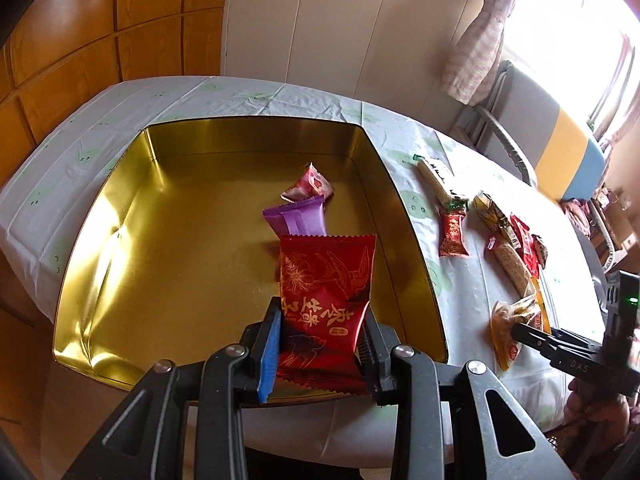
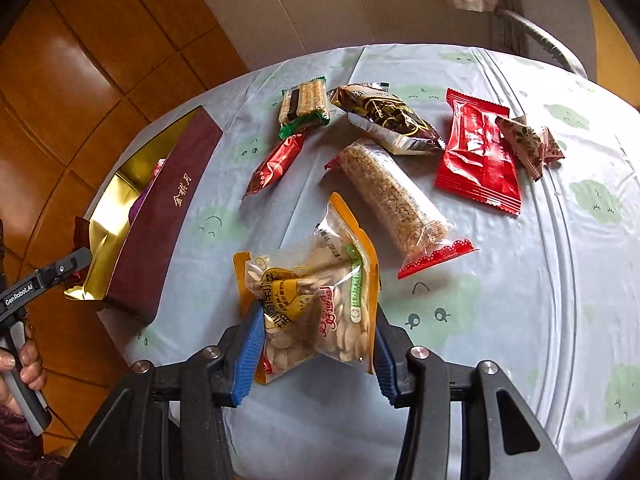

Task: Organize snacks
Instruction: 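Lower the red pack into the gold box and open the left tool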

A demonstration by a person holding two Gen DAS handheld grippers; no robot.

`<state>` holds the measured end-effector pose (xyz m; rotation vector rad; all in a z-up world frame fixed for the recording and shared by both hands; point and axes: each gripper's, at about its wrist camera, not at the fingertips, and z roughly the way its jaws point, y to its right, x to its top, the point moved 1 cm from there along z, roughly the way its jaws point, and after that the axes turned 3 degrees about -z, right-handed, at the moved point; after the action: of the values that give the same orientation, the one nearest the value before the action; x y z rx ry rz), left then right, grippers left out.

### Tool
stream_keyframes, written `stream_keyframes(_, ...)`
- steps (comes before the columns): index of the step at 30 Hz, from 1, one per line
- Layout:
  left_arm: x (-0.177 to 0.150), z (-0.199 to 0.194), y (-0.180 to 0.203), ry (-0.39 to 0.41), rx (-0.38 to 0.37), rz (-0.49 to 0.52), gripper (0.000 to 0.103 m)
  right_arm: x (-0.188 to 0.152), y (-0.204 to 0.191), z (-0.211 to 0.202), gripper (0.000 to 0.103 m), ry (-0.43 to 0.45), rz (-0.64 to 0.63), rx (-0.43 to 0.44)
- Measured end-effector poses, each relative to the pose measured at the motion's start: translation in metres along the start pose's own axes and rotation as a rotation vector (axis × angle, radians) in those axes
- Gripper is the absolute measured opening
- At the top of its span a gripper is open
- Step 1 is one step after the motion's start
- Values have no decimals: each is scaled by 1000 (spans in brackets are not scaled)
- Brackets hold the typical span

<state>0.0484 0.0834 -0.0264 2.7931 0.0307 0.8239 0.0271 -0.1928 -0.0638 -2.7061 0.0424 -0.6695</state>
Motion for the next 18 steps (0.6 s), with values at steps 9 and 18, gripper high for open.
stream_keyframes(9, 2, 12, -4, -71, -11, -43, 35, -2, 2, -2, 49, 8, -4, 6)
stream_keyframes(18, 13, 35, 11, -137, -22, -17, 35, -2, 0, -2, 49, 7, -12, -3)
